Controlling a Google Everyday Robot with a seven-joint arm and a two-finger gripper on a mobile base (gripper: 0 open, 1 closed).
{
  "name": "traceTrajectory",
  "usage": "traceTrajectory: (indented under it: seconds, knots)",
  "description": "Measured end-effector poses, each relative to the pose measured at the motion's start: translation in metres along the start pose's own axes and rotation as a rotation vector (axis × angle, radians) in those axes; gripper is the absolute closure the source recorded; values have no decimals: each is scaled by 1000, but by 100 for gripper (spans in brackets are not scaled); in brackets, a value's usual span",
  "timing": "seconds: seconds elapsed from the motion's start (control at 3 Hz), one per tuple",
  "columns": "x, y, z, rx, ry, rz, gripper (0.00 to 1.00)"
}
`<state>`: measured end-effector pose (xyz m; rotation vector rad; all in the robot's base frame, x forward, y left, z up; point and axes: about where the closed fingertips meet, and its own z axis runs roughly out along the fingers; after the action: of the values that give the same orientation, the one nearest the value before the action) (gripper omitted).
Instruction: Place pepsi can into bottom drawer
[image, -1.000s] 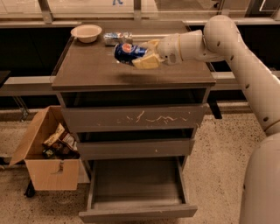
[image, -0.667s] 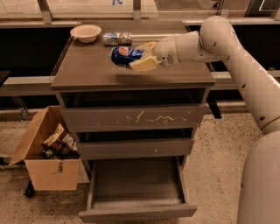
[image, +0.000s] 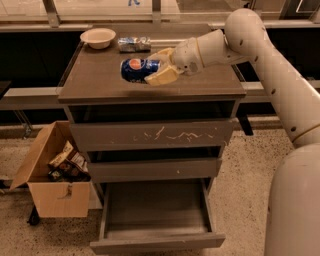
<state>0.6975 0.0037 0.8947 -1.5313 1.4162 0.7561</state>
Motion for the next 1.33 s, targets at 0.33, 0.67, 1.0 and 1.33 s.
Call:
traceTrajectory:
  seconds: [0.33,0.67,1.0,1.33]
  knots:
    - [-7,48,-8,-123,70,-124,100]
    - [8,96,-8,-188,122,-164,100]
    - [59,125,16,-195,209,-121,100]
    - [83,149,36,-244,233,-94,100]
